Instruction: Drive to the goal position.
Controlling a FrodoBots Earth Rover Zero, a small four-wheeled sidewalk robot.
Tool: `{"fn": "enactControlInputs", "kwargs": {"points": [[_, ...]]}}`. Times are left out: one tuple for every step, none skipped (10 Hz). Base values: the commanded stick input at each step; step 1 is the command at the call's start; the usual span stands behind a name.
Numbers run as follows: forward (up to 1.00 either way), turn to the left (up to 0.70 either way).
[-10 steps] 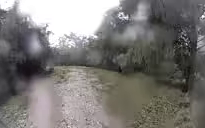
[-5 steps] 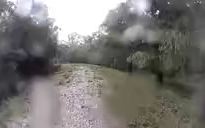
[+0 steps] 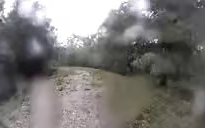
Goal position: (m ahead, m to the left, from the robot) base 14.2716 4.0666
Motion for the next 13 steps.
{"fn": "enactControlInputs", "kwargs": {"points": [[0.85, 0.34], [0.85, 0.34], [0.85, 0.23], [0.85, 0.00], [0.85, 0.00], [0.85, 0.00], [0.85, 0.00], [0.85, 0.00], [0.85, 0.00], [0.85, 0.00], [0.85, 0.00], [0.85, 0.31], [0.85, 0.21]]}}
